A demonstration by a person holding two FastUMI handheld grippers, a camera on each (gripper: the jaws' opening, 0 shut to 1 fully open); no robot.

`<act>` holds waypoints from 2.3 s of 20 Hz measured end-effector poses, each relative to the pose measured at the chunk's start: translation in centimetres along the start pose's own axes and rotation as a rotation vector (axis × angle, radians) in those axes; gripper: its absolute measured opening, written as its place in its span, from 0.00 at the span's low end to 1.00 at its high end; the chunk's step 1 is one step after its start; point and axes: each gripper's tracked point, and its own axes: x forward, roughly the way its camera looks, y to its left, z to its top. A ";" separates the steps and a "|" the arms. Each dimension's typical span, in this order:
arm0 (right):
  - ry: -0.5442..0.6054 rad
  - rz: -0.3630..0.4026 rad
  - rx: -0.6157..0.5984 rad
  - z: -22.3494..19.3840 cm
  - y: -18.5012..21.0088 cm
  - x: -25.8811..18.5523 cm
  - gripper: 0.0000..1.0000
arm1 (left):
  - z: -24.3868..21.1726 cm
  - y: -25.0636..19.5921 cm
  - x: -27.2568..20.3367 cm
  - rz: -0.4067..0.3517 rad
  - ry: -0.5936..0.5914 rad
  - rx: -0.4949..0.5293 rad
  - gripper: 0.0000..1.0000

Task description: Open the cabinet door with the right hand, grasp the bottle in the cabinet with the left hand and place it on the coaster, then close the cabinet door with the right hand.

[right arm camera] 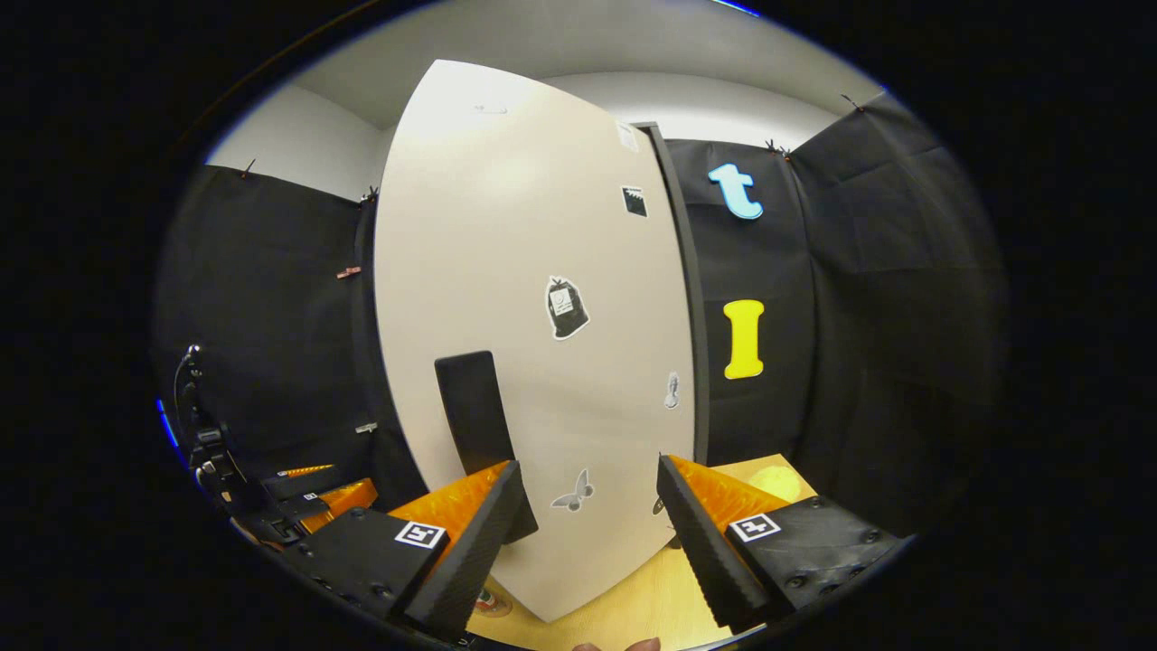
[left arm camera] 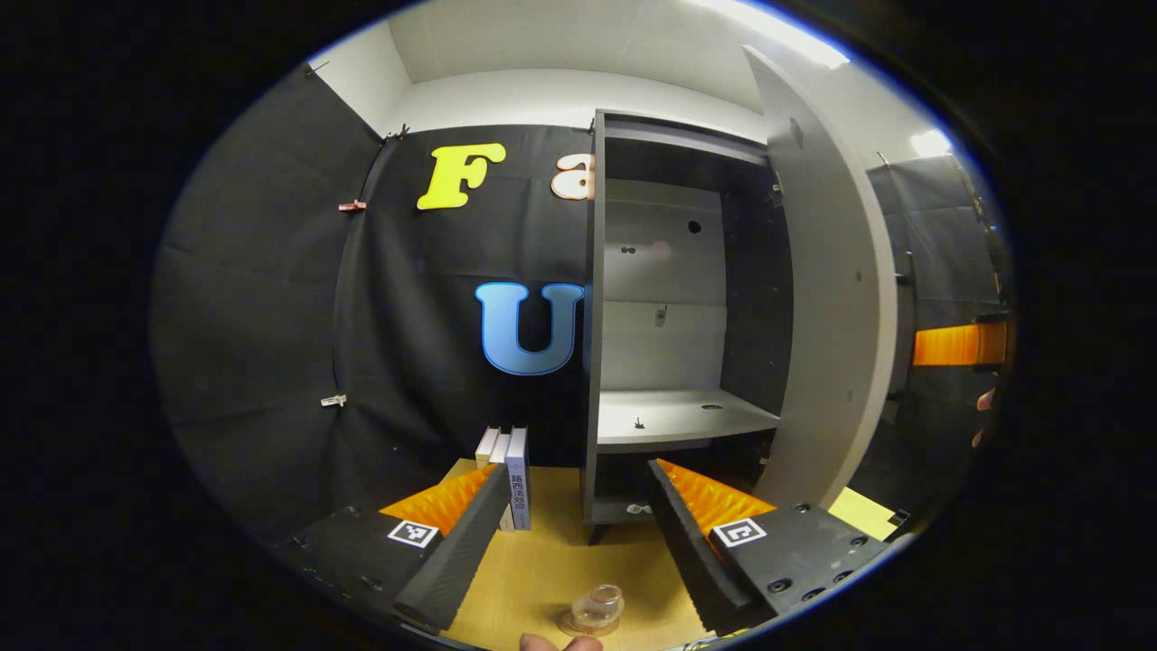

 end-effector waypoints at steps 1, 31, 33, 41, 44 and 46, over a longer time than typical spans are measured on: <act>0.002 0.003 -0.006 -0.1 0.1 0.2 0.98 | 0.1 0.0 0.0 -0.001 -0.002 -0.002 0.95; -0.078 -0.262 -0.099 0.6 -8.2 -2.9 0.98 | 4.4 -3.7 0.2 -0.029 -0.068 0.037 0.95; -0.079 -0.266 -0.102 0.4 -8.2 -3.1 0.98 | 4.3 -3.6 0.1 -0.019 -0.065 0.033 0.94; -0.081 -0.269 -0.109 0.2 -8.0 -3.2 0.98 | 4.1 -3.7 -0.2 -0.019 -0.063 0.041 0.94; -0.079 -0.271 -0.113 0.2 -8.0 -3.3 0.98 | 4.0 -3.8 -0.3 -0.019 -0.061 0.040 0.95; -0.080 -0.272 -0.114 0.3 -8.1 -3.3 0.98 | 4.0 -3.8 -0.3 -0.021 -0.060 0.038 0.94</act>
